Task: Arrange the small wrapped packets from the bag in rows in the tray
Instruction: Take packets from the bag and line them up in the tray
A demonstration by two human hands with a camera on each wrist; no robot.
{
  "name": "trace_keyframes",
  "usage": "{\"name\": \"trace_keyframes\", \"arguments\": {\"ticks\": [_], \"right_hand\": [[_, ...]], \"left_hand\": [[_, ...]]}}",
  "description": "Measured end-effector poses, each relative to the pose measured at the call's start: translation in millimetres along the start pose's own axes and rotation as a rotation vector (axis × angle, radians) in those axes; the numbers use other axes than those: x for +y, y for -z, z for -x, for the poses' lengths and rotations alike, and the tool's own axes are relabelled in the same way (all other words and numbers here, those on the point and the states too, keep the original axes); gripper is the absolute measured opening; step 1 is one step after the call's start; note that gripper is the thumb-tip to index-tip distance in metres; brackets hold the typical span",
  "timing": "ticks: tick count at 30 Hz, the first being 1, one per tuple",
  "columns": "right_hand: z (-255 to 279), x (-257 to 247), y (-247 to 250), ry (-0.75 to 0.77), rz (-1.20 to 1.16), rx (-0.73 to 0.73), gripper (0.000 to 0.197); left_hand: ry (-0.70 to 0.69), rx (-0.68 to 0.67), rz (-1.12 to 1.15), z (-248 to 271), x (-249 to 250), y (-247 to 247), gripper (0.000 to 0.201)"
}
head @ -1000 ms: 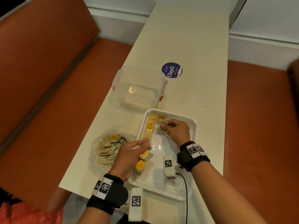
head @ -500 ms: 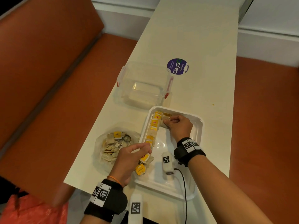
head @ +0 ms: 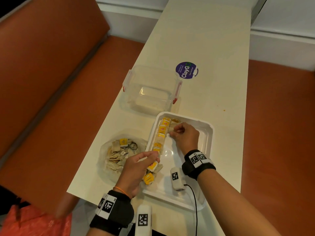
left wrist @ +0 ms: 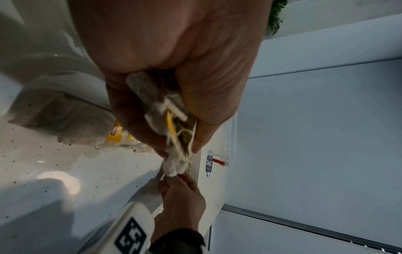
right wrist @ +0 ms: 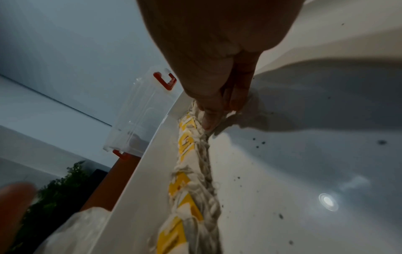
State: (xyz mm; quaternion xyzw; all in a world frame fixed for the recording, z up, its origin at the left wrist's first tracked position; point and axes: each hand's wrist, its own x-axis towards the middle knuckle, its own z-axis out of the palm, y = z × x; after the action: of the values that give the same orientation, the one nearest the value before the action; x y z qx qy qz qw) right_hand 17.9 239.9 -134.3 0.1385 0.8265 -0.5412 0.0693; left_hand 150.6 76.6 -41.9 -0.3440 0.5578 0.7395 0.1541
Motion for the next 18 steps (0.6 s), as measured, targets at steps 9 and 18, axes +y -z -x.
{"name": "trace_keyframes", "arguments": {"ticks": [9, 18], "right_hand": [[-14.2, 1.5, 1.9, 0.053, 0.118, -0.039, 0.021], [-9.1, -1.0, 1.3, 0.100, 0.183, -0.020, 0.029]], "left_hand": [[0.008, 0.009, -0.003, -0.5, 0.1, 0.3, 0.019], [0.004, 0.009, -0.014, -3.4, 2.8, 0.9, 0.018]]}}
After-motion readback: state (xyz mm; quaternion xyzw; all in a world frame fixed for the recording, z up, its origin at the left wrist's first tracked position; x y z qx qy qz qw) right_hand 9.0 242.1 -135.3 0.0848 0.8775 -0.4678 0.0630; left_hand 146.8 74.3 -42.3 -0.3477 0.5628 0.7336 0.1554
